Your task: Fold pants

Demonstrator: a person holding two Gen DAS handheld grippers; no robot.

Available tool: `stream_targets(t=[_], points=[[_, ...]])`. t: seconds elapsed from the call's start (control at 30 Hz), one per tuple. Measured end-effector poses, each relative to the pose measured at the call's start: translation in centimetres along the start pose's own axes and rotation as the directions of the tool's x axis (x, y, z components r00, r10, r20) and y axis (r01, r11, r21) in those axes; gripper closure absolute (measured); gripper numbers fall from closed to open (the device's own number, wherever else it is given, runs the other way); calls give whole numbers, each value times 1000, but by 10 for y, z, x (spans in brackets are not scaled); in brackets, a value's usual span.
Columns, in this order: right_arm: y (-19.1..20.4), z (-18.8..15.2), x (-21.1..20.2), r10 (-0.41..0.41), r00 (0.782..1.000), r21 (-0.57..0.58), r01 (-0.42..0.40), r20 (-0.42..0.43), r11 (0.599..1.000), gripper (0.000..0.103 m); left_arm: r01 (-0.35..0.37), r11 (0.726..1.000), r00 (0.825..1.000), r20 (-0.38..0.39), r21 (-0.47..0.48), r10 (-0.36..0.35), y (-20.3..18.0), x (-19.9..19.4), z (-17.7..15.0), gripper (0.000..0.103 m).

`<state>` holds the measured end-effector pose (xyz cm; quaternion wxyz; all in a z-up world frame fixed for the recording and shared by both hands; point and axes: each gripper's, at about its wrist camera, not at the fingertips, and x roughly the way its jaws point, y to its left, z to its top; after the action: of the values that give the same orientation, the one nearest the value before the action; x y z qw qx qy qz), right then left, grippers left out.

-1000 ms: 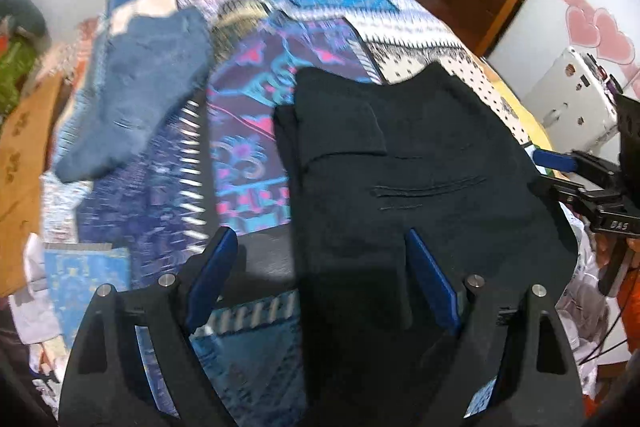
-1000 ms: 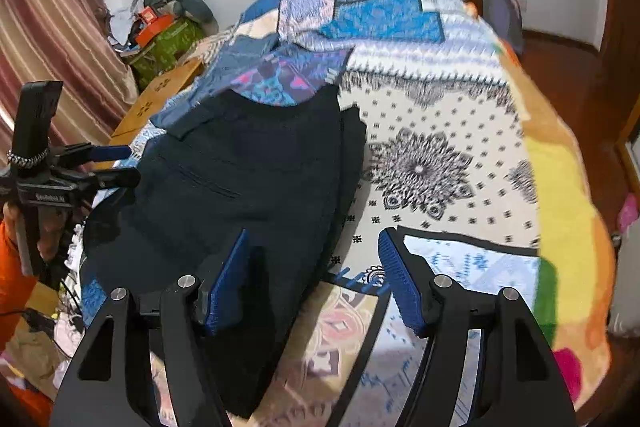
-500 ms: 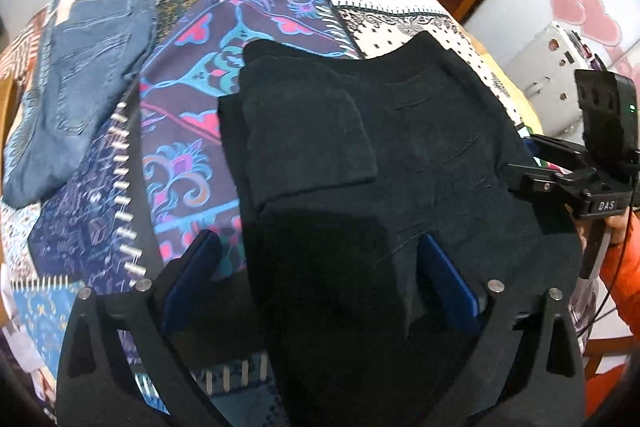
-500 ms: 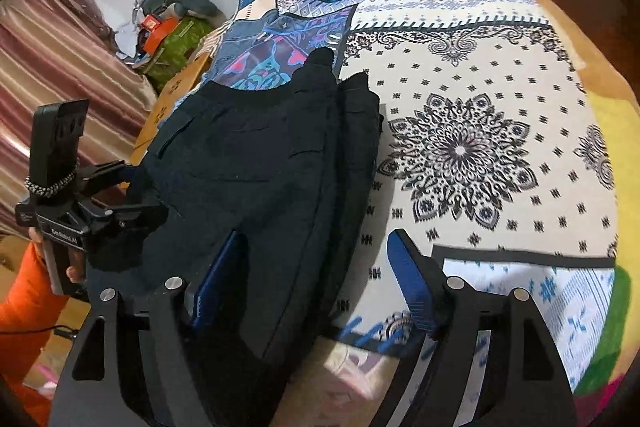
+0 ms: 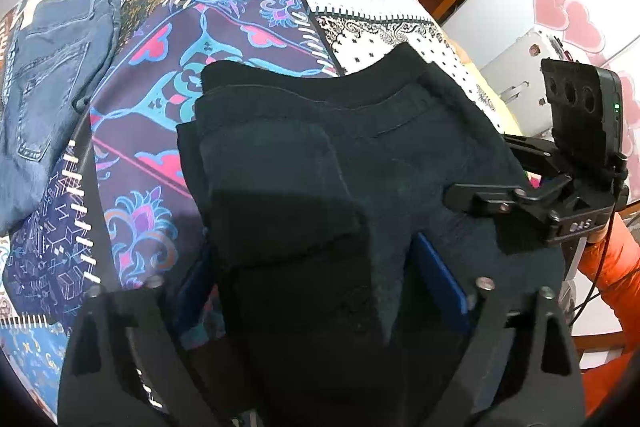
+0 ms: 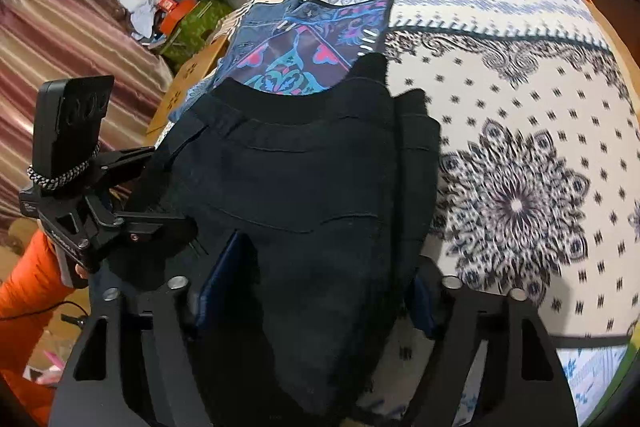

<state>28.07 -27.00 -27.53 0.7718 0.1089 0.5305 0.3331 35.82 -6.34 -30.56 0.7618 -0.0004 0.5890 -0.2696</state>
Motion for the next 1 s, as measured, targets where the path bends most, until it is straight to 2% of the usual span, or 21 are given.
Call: stream_targets(t=[0.13, 0.2, 0.3, 0.47, 0.57, 0.7, 0.87, 1.0], points=[[-2, 4, -4, -2, 1000, -10, 2, 10, 1000, 56, 3, 1000, 1000, 8, 14, -3, -5, -2, 1, 31], [-1, 6, -8, -12, 1000, -20, 13, 20, 1000, 72, 4, 1000, 1000, 10, 23, -4, -9, -4, 0, 39], [0, 8, -17, -17, 999, -20, 17, 40, 1000, 78, -13, 999, 1000, 19, 36, 12, -19, -7, -1, 47], [12, 6, -27, -54, 996, -64, 58, 70, 996, 81, -57, 996, 996, 66, 70, 52, -37, -18, -5, 63], [23, 6, -38, -64, 994, -82, 71, 94, 994, 82, -89, 993, 991, 111, 77, 80, -48, -30, -10, 66], [36, 5, -57, -73, 988, -95, 86, 137, 992, 82, -150, 984, 973, 189, 98, 130, -65, -53, -18, 68], [56, 7, -81, -78, 977, -116, 103, 197, 988, 83, -137, 987, 957, 267, 78, 112, -69, -89, -26, 72], [77, 11, -100, -66, 965, -146, 106, 254, 984, 83, -161, 985, 930, 343, 62, 130, -69, -123, -31, 72]])
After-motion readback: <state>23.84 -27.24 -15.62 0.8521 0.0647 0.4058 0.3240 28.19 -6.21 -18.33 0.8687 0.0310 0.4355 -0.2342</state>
